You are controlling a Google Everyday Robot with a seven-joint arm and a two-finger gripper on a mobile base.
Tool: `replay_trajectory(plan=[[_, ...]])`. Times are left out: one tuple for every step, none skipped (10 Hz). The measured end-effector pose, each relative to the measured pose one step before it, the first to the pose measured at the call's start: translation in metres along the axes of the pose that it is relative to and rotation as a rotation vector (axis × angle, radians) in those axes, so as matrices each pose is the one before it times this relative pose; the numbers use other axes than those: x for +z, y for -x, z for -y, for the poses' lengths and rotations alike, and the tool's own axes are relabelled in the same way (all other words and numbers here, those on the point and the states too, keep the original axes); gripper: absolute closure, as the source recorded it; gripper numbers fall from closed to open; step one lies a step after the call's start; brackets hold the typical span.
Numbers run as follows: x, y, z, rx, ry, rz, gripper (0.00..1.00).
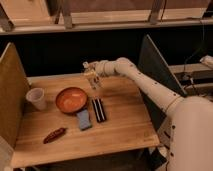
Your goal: Stand the bottle upright
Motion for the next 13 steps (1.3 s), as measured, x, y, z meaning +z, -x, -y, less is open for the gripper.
replay_trajectory(plan=[[0.00443, -0.00034, -0.00318, -0.00862, 0.00845, 0.01311, 1.00], [0.00432, -0.00035, -0.00325, -0.00599, 0.00880, 0.00692, 1.00], [0.00354, -0.00048, -0.00308, -0.00437, 0.00790, 0.00571, 1.00], [0.00301, -0.00123, -0.00253, -0.00171, 0.00452, 0.00547, 1.00], [0.00184, -0.00019, -0.00139, -0.00102, 0.00041, 0.00473, 1.00], [0.00234, 0.00066, -0.00192, -0.00228, -0.00057, 0.00321, 1.00], [0.00105, -0.00017, -0.00183, -0.00172, -0.00347, 0.00134, 1.00], [-0.00081, -0.00122, -0.00080, 0.00287, -0.00668, 0.00049, 1.00], [-0.00087, -0.00091, -0.00049, 0.00509, -0.00717, 0.00261, 1.00], [-0.00088, -0.00055, -0.00024, 0.00966, -0.01303, 0.01123, 1.00], [-0.00033, -0.00094, -0.00026, 0.00678, -0.01057, 0.01248, 1.00], [0.00028, -0.00137, -0.00021, 0.01060, -0.01172, 0.01698, 1.00], [0.00125, -0.00444, -0.00216, 0.01778, -0.01092, 0.02584, 1.00]])
